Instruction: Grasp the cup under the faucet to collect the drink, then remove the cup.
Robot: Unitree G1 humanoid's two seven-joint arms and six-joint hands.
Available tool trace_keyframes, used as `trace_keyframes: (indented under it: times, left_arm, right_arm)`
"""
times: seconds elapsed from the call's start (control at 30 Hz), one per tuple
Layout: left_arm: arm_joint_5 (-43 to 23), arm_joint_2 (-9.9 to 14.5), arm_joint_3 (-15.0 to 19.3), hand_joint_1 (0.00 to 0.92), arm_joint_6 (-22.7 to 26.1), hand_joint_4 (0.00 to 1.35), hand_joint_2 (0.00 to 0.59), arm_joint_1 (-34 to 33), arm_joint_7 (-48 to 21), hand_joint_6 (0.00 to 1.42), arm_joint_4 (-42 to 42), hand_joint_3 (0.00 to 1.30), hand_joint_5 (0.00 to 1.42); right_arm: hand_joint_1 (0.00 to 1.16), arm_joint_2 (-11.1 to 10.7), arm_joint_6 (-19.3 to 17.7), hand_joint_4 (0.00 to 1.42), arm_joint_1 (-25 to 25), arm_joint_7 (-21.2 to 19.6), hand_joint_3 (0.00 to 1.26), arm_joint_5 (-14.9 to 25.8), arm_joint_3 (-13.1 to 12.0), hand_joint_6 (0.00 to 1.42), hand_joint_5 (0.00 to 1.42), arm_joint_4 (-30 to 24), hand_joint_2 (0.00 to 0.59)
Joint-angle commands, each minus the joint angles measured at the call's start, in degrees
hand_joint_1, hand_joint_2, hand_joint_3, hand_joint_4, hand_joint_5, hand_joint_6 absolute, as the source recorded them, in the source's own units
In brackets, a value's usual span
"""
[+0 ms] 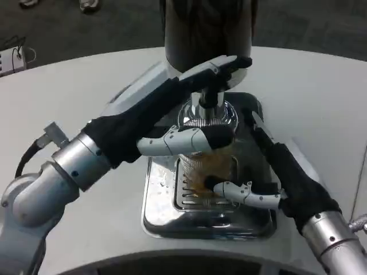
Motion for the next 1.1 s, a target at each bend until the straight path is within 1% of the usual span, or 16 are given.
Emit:
trace_keyframes:
  times: [0.03,0.3,0.43,0.6,0.67,0.77,0.9,1.0,1.1]
  left_arm:
    - [-0.9,-1.8,1.6,0.000,-1.8,0.07,0.004,2.3,2.3,0.20,0.7,0.16,0.14]
    - [-2.1,-4.1,4.1,0.000,-4.3,0.09,0.003,4.4,4.7,0.22,-0.5,0.18,0.16]
    - [-2.1,-4.4,5.7,0.000,-5.2,0.09,0.007,6.9,6.1,0.23,-2.5,0.18,0.16]
    - [-1.8,-3.5,8.4,0.000,-4.6,0.08,0.011,11.9,7.0,0.23,-6.8,0.18,0.15]
    - [-1.2,-2.6,10.4,0.000,-3.9,0.07,0.014,15.2,7.5,0.22,-8.9,0.17,0.14]
    - [-0.3,-1.8,12.4,0.000,-2.8,0.05,0.019,18.8,8.0,0.21,-11.0,0.17,0.13]
    - [0.8,-0.7,15.6,0.000,-1.4,0.05,0.021,24.4,8.6,0.21,-12.8,0.17,0.13]
    - [1.8,0.2,17.4,0.000,-0.8,0.04,0.022,27.8,8.7,0.21,-13.6,0.17,0.12]
    - [2.8,1.2,18.4,0.000,-0.4,0.04,0.025,30.3,8.7,0.21,-14.3,0.16,0.11]
  right_arm:
    - [0.80,0.7,-1.4,0.00,-1.1,-0.7,0.00,0.6,0.5,0.00,0.00,1.8,0.196]
    - [0.80,1.3,-1.9,0.00,-2.3,-0.9,0.00,0.5,0.8,0.00,0.00,3.6,0.196]
    - [0.80,1.8,-1.8,0.00,-2.9,-1.2,0.00,0.4,1.0,0.00,0.00,4.2,0.197]
    - [0.80,2.1,-1.7,0.00,-3.3,-1.7,0.00,0.4,1.4,0.00,0.00,4.7,0.197]
    - [0.80,2.3,-1.8,0.00,-3.4,-1.9,0.00,0.4,1.6,0.00,0.00,5.0,0.197]
    - [0.80,2.6,-1.8,0.00,-3.6,-2.3,0.00,0.3,1.8,0.00,0.00,5.4,0.197]
    - [0.80,3.1,-1.9,0.00,-4.4,-2.8,0.00,0.3,2.1,0.00,0.00,6.4,0.197]
    - [0.80,3.5,-2.0,0.00,-5.1,-3.2,0.00,0.3,2.3,0.00,0.00,7.4,0.197]
    - [0.80,3.7,-2.2,0.00,-5.6,-3.5,0.00,0.2,2.4,0.00,0.00,8.2,0.197]
